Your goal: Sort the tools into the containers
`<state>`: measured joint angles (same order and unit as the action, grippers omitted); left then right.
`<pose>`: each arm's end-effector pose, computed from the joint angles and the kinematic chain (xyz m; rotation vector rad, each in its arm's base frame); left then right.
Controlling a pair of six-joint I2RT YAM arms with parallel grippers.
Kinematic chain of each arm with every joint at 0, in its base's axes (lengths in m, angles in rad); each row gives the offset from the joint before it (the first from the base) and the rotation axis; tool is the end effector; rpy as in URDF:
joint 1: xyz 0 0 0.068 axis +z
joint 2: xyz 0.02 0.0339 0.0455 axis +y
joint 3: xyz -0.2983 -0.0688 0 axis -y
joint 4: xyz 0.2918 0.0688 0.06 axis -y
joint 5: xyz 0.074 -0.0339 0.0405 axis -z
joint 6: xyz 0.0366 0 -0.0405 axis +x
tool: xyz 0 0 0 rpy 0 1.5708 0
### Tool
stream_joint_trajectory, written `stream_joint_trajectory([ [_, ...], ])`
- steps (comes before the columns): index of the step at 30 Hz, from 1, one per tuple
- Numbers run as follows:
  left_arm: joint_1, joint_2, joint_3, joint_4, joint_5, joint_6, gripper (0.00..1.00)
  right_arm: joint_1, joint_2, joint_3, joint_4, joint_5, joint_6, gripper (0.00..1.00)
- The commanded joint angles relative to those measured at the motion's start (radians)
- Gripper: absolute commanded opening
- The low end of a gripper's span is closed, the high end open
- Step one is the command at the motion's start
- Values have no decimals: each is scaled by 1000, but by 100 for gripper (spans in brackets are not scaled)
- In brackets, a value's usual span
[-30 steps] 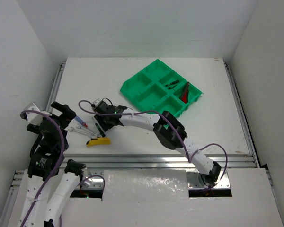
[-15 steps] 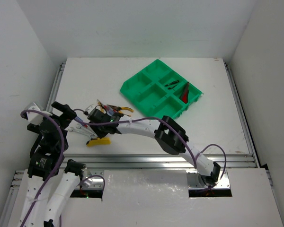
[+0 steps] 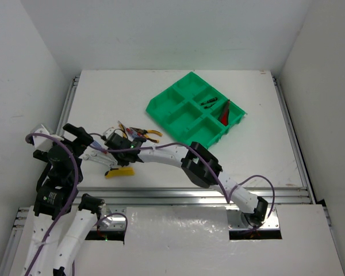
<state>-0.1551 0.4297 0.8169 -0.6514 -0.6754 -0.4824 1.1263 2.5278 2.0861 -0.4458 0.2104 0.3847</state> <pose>0.0978 0.0079 0.3767 -0.7354 1.6197 0.1608 0.2746 0.5588 0.1297 -0.8101 2.3400 0.4131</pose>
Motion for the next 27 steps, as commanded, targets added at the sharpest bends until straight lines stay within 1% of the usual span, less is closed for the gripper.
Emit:
stream_joint_trajectory([
  [1,12,-8,10,38,8,10,100,-6,22,3,-31,24,-6,27],
  [2,12,-6,8,39,8,10,100,-7,6,-12,-27,24,-6,23],
  [3,12,-6,8,38,8,10,100,-7,-6,-50,-12,23,-6,14],
  [4,12,-6,8,39,10,10,100,-7,-23,-75,-1,23,-4,11],
  [7,12,-6,8,39,8,10,100,-7,-122,-191,86,1,-3,9],
  [9,12,-6,8,39,8,10,100,-7,-223,-266,111,-8,-7,9],
  [15,12,-6,8,38,5,10,100,-31,-515,-446,170,40,-47,7],
  [16,11,-6,8,38,5,10,100,-58,-550,-466,165,52,-49,8],
  [17,11,-5,8,38,7,10,99,-78,-619,-507,159,79,-43,8],
  [18,11,-5,8,39,5,10,100,-106,-651,-529,150,96,-32,8],
  [19,11,-3,8,38,7,10,100,-181,-679,-547,128,116,3,8],
  [21,11,3,8,38,7,10,100,-284,-745,-598,110,136,43,7],
  [22,12,9,8,38,10,11,100,-386,-753,-609,99,150,66,5],
  [24,11,12,8,39,10,10,100,-483,-739,-594,90,150,77,4],
  [25,11,15,8,38,8,10,100,-567,-723,-580,85,146,80,4],
  [27,12,21,8,38,7,10,100,-644,-672,-496,62,98,83,4],
])
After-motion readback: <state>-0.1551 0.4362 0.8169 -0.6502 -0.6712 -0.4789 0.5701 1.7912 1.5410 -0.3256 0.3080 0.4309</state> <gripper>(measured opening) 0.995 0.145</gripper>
